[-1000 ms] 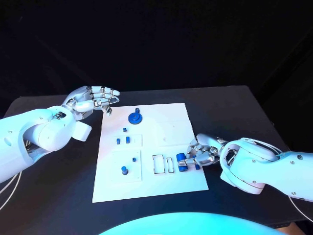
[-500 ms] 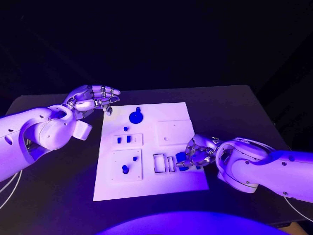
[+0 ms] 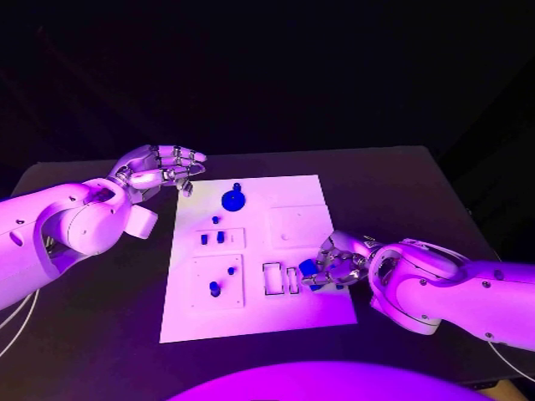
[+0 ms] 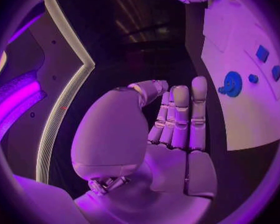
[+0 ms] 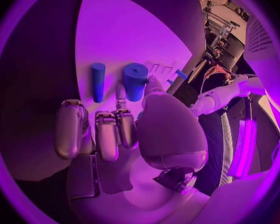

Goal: Assemble the parts on the task board

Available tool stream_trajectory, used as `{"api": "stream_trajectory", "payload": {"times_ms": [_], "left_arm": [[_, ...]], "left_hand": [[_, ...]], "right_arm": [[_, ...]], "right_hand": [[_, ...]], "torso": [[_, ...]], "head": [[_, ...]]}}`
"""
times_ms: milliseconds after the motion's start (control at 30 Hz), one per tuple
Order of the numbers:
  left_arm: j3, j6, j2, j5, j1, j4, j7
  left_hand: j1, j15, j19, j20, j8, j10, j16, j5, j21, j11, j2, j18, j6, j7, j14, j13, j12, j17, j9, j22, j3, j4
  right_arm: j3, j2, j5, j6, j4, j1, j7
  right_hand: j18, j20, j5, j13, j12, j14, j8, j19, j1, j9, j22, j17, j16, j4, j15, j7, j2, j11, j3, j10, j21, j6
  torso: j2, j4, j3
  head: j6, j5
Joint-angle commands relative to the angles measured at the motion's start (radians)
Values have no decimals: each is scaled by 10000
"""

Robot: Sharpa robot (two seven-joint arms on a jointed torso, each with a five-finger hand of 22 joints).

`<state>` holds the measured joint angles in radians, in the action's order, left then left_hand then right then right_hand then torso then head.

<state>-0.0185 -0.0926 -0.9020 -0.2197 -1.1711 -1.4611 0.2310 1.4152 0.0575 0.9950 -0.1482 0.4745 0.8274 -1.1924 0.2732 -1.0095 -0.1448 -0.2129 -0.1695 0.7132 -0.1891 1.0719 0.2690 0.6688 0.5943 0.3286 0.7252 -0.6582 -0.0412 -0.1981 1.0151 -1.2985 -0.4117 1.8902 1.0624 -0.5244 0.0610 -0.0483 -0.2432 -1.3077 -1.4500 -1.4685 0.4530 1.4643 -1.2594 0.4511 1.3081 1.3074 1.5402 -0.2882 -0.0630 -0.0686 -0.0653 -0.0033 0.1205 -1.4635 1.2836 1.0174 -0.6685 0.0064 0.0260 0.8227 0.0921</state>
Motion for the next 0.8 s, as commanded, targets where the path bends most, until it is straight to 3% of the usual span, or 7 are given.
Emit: {"api": "stream_trajectory", "payload": {"times_ms": [33,367,533,800], "left_arm": [[-5,133,22,55,-4,-4,52],[-5,197,61,34,-4,9,-4],[-4,265,68,1,-5,62,-56],[-4,277,88,-9,-6,70,-65]], "left_hand": [[-124,36,-10,-27,28,-81,-54,45,-21,1,4,-169,-72,-340,15,-10,67,11,-9,-10,-28,-45],[-141,39,-13,-30,62,-111,-54,48,-15,-2,-5,-169,-105,-341,-8,-27,90,-30,-22,-18,-33,-49],[-144,39,-13,-31,64,-118,-53,47,-14,-4,-10,-169,-111,-342,-11,-29,90,-34,-23,-19,-32,-49],[-144,39,-13,-31,64,-118,-53,47,-14,-4,-10,-169,-111,-342,-11,-29,90,-34,-23,-19,-32,-49]], "right_arm": [[-12,17,1091,-328,113,74,208],[6,73,2352,-520,507,587,481],[9,46,2449,-488,597,740,522],[8,-348,2396,249,417,797,335]], "right_hand": [[-90,96,-1,-1011,6,-852,93,316,-354,96,1942,1759,55,44,-84,64,110,-69,-73,-98,-44,28],[-86,115,-15,-1030,24,-851,109,304,-695,107,1934,1759,53,32,-100,82,228,-87,-160,-103,-77,14],[-86,117,-10,-1042,16,-854,115,304,-684,109,1934,1773,57,12,-102,80,241,-87,-156,-111,-75,24],[-79,114,19,-1036,50,-850,128,288,-319,117,1922,1755,50,-44,-87,54,297,-65,23,-105,-129,32]], "torso": [[0,-2,1],[0,16,15],[4,-6,21],[-6,10,9]], "head": [[-20,-15],[-103,-45],[-97,-90],[-105,-150]]}}
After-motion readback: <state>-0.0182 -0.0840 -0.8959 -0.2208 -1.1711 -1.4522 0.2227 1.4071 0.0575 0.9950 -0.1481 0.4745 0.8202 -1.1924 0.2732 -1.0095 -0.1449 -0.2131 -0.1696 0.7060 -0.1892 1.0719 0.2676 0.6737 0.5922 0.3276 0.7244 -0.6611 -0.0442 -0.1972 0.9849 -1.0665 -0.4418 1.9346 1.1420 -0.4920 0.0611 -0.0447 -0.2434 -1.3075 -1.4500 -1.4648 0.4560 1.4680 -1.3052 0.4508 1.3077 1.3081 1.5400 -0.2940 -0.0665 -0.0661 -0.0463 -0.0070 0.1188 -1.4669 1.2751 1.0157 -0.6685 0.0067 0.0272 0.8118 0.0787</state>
